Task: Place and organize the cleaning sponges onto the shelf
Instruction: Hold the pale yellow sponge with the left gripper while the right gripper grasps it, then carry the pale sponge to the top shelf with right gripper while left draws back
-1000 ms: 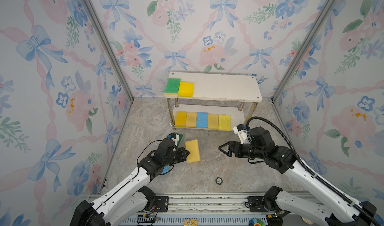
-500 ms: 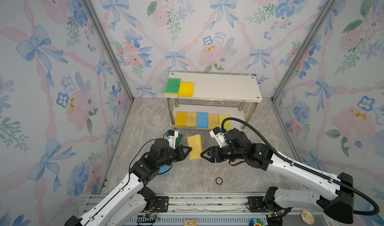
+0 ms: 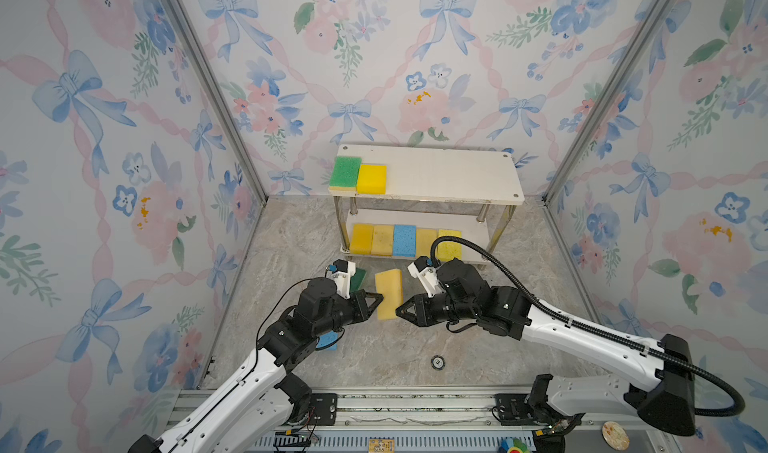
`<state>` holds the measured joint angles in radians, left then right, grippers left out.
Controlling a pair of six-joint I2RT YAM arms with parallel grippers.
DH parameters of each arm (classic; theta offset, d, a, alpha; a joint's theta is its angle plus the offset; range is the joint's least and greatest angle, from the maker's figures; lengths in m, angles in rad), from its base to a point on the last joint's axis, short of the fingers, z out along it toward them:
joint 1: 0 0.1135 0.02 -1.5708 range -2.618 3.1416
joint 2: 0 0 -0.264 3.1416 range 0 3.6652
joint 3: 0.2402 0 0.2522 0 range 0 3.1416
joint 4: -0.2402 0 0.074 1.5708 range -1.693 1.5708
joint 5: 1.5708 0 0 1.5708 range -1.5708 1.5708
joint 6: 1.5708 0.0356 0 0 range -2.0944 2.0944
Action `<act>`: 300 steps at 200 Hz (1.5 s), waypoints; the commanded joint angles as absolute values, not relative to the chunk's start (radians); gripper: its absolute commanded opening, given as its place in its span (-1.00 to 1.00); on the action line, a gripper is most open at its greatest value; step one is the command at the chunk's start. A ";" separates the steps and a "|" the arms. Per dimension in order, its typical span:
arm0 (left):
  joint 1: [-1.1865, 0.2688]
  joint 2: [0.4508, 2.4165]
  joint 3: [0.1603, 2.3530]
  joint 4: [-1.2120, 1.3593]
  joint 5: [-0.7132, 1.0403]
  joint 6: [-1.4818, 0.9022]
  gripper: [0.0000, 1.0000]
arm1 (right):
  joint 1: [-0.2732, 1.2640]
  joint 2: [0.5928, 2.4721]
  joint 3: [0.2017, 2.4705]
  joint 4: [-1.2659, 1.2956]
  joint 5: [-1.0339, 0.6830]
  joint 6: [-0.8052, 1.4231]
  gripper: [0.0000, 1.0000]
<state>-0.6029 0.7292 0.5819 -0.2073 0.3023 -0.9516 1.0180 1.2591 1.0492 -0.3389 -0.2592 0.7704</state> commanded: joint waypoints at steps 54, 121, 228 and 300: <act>-0.608 0.711 0.621 -0.209 0.293 -0.960 -0.14 | 1.026 1.239 1.093 -0.391 -0.183 0.763 -0.90; -0.528 0.607 0.638 -0.248 0.268 -0.941 0.96 | 0.960 1.178 1.179 -0.529 -0.152 0.711 -0.91; -0.494 0.462 0.594 -0.300 0.200 -0.861 0.96 | 0.846 1.040 1.411 -0.738 -0.118 0.601 -0.88; -0.494 0.440 0.636 -0.315 0.073 -0.593 0.96 | 0.786 0.959 1.400 -0.750 -0.127 0.607 -0.86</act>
<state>-0.5007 0.4686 0.6125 -0.3096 0.1516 -0.7364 0.8078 0.9771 1.3876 -0.7151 -0.1253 0.6197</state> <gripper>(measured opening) 0.979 0.072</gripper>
